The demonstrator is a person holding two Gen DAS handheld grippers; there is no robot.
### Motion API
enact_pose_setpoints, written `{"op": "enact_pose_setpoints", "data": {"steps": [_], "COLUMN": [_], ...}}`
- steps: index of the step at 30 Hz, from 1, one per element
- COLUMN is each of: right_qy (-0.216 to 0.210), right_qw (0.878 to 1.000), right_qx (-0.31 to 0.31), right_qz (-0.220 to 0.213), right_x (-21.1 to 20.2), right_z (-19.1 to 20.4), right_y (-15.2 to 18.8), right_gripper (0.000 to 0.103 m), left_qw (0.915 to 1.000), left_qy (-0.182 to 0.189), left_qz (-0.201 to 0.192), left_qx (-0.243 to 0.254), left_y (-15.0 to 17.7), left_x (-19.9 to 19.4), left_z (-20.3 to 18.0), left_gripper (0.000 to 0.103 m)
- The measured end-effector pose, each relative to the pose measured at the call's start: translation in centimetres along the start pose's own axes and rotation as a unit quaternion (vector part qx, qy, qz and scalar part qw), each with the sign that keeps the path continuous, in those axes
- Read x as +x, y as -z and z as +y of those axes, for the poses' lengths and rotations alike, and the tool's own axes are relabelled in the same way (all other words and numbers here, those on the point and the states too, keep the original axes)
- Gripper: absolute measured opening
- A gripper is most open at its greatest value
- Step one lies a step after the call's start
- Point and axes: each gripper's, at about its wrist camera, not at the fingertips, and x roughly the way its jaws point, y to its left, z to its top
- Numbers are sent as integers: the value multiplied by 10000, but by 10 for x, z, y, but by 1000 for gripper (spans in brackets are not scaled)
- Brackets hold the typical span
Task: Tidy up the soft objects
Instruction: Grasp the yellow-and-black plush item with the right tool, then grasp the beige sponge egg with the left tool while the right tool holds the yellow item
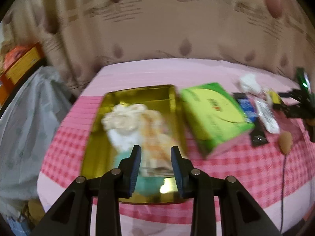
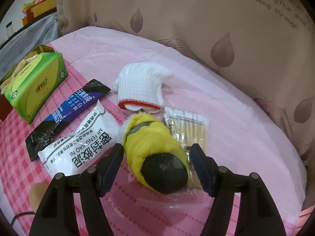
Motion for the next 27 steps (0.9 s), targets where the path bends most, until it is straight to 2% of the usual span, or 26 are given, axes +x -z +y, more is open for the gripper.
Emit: {"op": "enact_pose_setpoints", "data": {"steps": [1,7,18,23,27], "right_qy": [-78,-58,409,410,499], "right_qw": [9999,9990,9931,9900,9885], "right_qx": [64,405,1023,1206,1348], "right_qz": [-51,-171,-398,-613,-463], "right_x": [2,-4,-39,-61,-69], "right_z": [0,7,24,29,33], "right_y": [1,10,46,63,78], "right_gripper": [56,46,45,45,45], "left_qw": [9999,9973,9884,9825,9775], "left_qy": [88,546,1246,1554,1782], "left_qz": [17,153,194,180,257], "left_qx": [83,470,842,1008,1095], "left_y": [-1,0,1,-2,-3], "left_x": [1,13,11,8,10], "left_z": [-10,-61,-126,-155,-177], "left_gripper": [33,36,36,38,38]}}
